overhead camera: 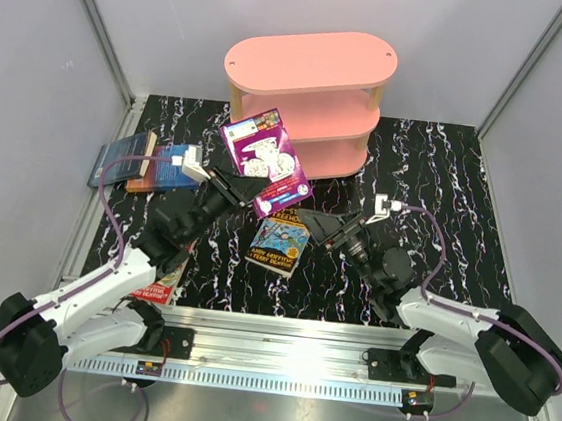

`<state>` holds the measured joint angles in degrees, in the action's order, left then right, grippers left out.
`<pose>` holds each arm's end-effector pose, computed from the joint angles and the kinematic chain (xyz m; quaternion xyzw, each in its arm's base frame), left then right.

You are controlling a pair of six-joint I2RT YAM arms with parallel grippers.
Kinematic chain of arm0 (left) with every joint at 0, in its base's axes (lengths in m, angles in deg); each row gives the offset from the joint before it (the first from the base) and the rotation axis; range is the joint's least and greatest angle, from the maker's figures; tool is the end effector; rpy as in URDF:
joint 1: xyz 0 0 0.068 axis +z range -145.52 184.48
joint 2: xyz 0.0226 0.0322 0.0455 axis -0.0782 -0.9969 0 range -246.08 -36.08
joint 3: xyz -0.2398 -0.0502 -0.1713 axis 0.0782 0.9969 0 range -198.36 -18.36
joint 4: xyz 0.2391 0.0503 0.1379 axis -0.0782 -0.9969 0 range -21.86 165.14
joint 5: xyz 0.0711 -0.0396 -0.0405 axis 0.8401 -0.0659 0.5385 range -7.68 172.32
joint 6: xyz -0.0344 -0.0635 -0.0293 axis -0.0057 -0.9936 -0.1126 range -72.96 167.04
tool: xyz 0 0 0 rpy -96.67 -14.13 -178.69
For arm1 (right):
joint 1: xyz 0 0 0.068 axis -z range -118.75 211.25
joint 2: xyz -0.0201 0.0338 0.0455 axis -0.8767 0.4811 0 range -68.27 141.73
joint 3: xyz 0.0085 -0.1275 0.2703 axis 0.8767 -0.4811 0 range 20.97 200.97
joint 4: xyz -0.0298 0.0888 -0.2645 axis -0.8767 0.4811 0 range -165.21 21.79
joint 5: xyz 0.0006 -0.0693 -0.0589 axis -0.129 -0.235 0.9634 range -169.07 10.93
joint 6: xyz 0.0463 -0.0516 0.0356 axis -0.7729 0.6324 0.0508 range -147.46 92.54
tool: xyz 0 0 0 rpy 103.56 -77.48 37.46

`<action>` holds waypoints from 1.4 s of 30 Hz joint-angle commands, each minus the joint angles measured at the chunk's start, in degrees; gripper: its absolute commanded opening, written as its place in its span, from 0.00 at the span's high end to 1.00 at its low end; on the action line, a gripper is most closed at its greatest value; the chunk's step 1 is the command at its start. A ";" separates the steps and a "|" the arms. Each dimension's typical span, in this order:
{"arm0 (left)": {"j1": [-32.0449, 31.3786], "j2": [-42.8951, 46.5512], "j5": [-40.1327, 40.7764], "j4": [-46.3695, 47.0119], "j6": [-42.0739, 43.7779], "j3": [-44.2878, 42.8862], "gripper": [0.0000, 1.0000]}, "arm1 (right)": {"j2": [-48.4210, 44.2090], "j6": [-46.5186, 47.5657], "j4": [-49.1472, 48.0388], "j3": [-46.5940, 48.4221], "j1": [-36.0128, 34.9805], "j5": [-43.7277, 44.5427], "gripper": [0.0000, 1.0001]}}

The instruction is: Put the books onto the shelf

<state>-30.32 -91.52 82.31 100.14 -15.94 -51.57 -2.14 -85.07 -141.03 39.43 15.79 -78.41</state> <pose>0.2165 -0.1505 0.3151 -0.1679 0.6691 -0.5455 0.4760 0.1822 0.1840 0.2677 0.0668 0.5829 0.6319 0.5064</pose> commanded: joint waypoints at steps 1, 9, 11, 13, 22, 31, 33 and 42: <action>0.35 2.36 0.27 7.43 -1.96 -3.00 1.00 | 2.76 -1.89 -11.87 2.37 -0.16 -2.51 0.04; 0.18 1.39 -2.89 9.54 -6.10 -3.18 1.00 | 12.35 -7.26 -22.93 4.04 0.10 -3.04 0.04; 0.18 1.47 -4.20 10.60 -6.98 -2.74 1.00 | 13.76 -7.70 -22.95 4.92 0.27 -3.04 0.04; -0.08 1.65 -4.56 10.60 -7.59 -2.21 1.00 | 13.85 -7.52 -22.86 5.71 0.36 -2.95 0.04; -0.79 7.27 -2.98 2.00 -5.57 -3.35 1.00 | 11.13 -5.94 -22.86 6.33 3.09 -5.67 0.04; -0.79 5.61 -6.22 2.95 -8.03 -2.91 1.00 | 9.37 -5.59 -22.16 7.38 4.67 -9.80 0.04; -0.79 4.99 -7.28 3.22 -8.65 -3.17 1.00 | 9.98 -5.94 -22.33 8.25 4.85 -10.51 0.04; -0.61 4.99 -6.67 3.31 -10.67 -2.47 1.00 | 10.25 -6.56 -22.95 8.62 5.28 -12.80 0.06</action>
<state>-30.54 -88.18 78.68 97.71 -26.12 -51.57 8.74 -91.58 -149.16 46.46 20.52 -90.30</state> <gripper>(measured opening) 0.286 0.946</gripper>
